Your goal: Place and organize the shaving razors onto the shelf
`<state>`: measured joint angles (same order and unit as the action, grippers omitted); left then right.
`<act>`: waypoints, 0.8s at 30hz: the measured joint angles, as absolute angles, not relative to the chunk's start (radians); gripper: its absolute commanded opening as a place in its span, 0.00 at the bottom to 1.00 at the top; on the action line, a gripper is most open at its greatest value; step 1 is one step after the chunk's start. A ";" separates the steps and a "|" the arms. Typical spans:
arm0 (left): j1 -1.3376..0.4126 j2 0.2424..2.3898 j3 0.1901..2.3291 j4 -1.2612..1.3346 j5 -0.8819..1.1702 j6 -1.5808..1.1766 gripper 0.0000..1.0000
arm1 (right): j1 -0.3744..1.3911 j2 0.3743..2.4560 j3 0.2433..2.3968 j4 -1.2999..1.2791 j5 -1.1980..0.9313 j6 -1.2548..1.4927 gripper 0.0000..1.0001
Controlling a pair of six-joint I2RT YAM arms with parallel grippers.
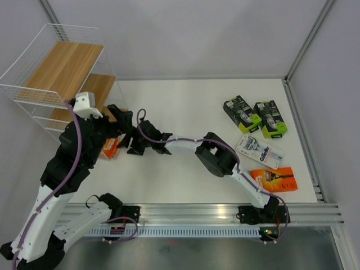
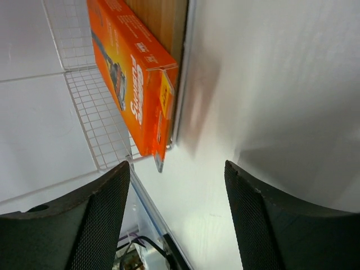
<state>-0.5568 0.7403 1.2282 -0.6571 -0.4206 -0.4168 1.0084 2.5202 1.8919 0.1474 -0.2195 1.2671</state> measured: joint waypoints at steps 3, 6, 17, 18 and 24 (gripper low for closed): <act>-0.557 0.778 1.254 -0.656 -0.421 -0.417 1.00 | 0.984 2.446 1.786 0.155 -0.228 1.264 0.75; -0.557 0.825 1.273 -0.656 -0.419 -0.417 1.00 | 0.941 2.334 1.625 0.161 -0.237 1.256 0.75; -0.552 1.021 1.310 -0.625 -0.262 -0.418 1.00 | 0.594 1.683 1.192 -0.102 -0.123 1.050 0.81; -0.551 1.039 1.310 -0.617 -0.217 -0.418 1.00 | 0.534 1.602 1.163 -0.146 -0.110 1.023 0.81; -0.553 1.120 1.256 -0.500 0.111 -0.453 0.97 | 0.161 1.244 1.065 -0.493 0.042 0.855 0.91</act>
